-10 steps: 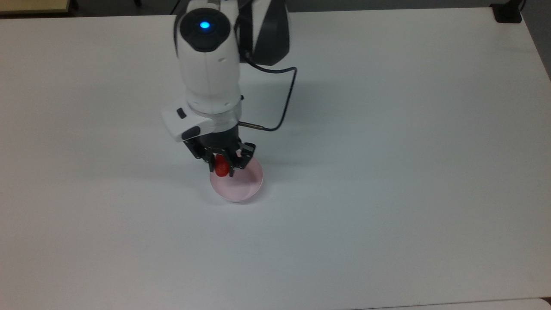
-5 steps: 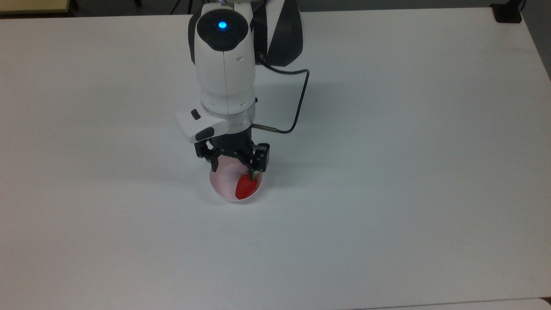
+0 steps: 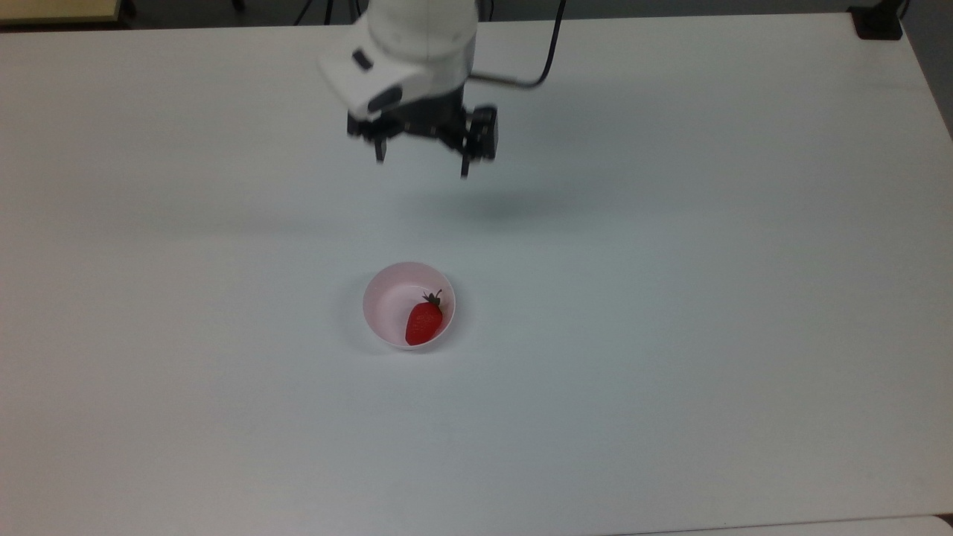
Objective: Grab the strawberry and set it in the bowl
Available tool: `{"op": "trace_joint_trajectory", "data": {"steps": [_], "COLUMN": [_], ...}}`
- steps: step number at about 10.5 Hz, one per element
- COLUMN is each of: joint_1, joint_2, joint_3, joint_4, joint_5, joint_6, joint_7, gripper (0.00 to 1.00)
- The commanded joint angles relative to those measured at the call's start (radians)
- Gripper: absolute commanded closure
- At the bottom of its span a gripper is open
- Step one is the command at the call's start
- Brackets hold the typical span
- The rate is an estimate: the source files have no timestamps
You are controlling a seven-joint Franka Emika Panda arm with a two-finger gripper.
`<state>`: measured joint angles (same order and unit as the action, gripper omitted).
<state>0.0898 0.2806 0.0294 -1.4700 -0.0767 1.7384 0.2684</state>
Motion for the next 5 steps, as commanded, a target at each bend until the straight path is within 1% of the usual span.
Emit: {"op": "trace_joint_trajectory", "data": {"steps": [1, 3, 5], "joint_1": [0.009, -0.016, -0.018], "joint_2": [-0.159, -0.217, -0.225], "joint_3": [-0.023, -0.023, -0.023], "joint_4": [-0.107, -0.153, -0.159], "joint_5": [0.004, 0.005, 0.005], "joint_6": [-0.103, -0.106, -0.106], "joint_7": [-0.08, -0.081, -0.081], "gripper": [0.0, 0.0, 0.0]}}
